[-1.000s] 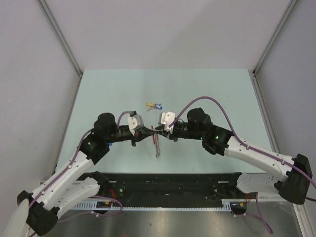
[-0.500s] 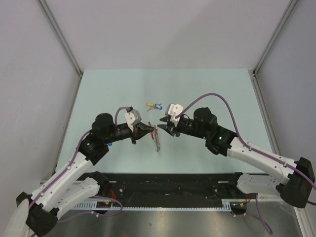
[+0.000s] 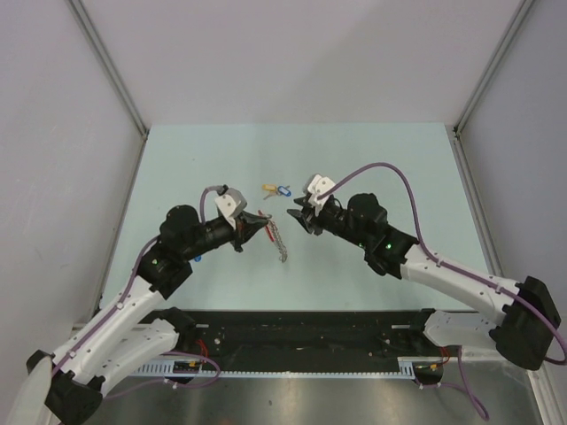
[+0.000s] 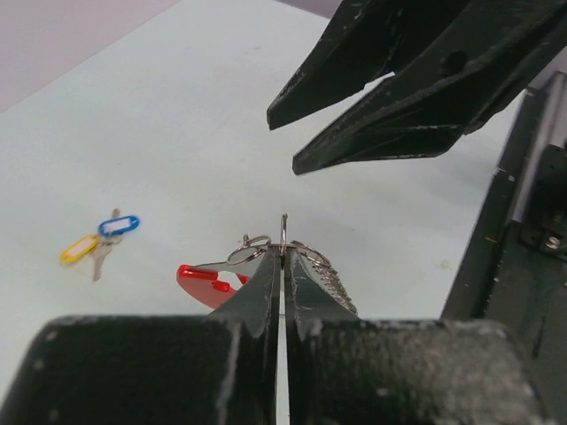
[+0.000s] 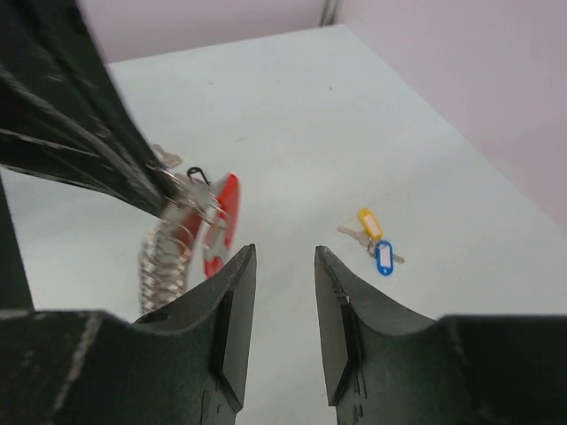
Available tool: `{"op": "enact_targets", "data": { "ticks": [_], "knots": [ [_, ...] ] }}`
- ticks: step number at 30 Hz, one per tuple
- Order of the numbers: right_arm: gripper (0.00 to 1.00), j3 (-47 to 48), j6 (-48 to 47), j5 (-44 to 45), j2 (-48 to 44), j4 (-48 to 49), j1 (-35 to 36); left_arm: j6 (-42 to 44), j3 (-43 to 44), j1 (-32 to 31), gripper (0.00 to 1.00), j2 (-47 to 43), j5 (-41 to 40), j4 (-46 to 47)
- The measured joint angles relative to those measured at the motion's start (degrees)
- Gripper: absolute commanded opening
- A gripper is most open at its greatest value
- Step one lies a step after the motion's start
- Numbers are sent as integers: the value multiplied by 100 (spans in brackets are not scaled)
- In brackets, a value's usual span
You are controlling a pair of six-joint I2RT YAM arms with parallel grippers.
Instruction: Put the keys on the keyring
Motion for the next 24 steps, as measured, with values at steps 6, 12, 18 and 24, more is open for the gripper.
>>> {"op": "enact_targets", "data": {
  "ticks": [6,12,18,24],
  "knots": [
    [38,83,592,122,1027,251,-868,-20,0,15,1,-417,-1241,-358],
    [38,726,944,160,2535,164,-1309,-11,-42,170,0,-651,-2227,-608],
    [39,1958,870,61,3989,42,-1432,72,-83,444,0,-577,-2706,-737],
    [38,3161,796,9,5259,-321,-1449,197,-181,459,0,-575,-2964,-789]
  ]
}}
